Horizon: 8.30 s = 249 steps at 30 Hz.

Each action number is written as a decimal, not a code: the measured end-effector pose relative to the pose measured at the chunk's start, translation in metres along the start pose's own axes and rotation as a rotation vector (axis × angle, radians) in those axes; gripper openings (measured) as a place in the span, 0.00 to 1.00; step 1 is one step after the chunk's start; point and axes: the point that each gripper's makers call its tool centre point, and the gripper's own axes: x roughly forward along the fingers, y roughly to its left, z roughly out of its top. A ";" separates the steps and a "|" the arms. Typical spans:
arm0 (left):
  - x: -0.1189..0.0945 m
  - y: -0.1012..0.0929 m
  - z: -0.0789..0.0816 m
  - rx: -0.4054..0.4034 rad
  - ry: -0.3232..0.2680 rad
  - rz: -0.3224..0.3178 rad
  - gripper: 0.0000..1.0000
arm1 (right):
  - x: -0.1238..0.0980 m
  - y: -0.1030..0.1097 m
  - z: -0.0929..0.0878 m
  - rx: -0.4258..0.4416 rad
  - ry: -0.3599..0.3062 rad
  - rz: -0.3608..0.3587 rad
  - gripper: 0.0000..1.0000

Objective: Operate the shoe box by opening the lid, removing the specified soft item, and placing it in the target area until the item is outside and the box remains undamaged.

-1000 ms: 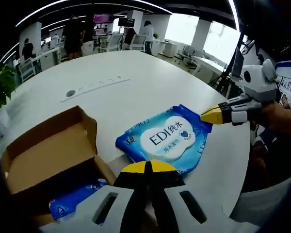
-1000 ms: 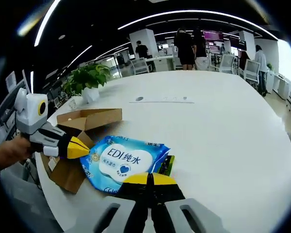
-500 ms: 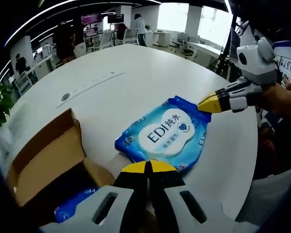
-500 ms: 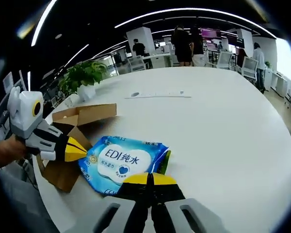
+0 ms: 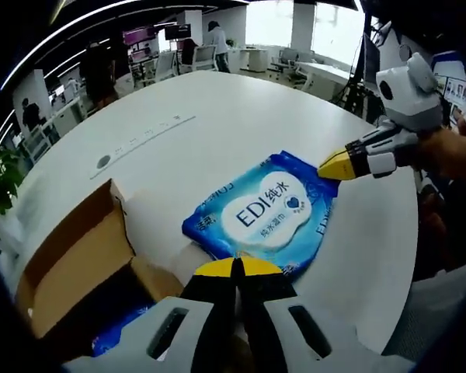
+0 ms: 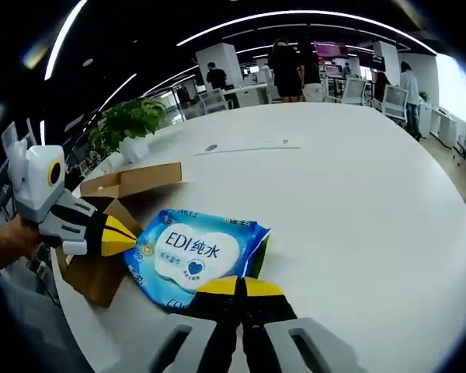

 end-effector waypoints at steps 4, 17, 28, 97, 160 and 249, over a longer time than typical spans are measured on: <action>0.000 0.000 0.000 0.005 0.003 0.003 0.00 | 0.001 -0.002 -0.004 0.011 0.005 -0.008 0.00; -0.002 -0.002 -0.002 0.019 0.000 -0.012 0.01 | 0.000 -0.009 -0.008 0.013 0.019 -0.030 0.00; -0.012 -0.003 0.004 -0.046 -0.052 -0.033 0.07 | -0.003 -0.009 -0.008 -0.029 0.018 -0.028 0.02; -0.110 0.116 -0.085 -0.234 -0.065 0.186 0.21 | -0.015 0.157 0.055 -0.407 -0.060 0.304 0.40; -0.090 0.129 -0.116 -0.467 -0.029 0.170 0.00 | 0.096 0.239 0.023 -0.957 0.220 0.317 0.05; -0.133 0.044 0.020 -0.397 -0.260 0.002 0.00 | -0.034 0.168 0.098 -0.852 0.023 0.174 0.00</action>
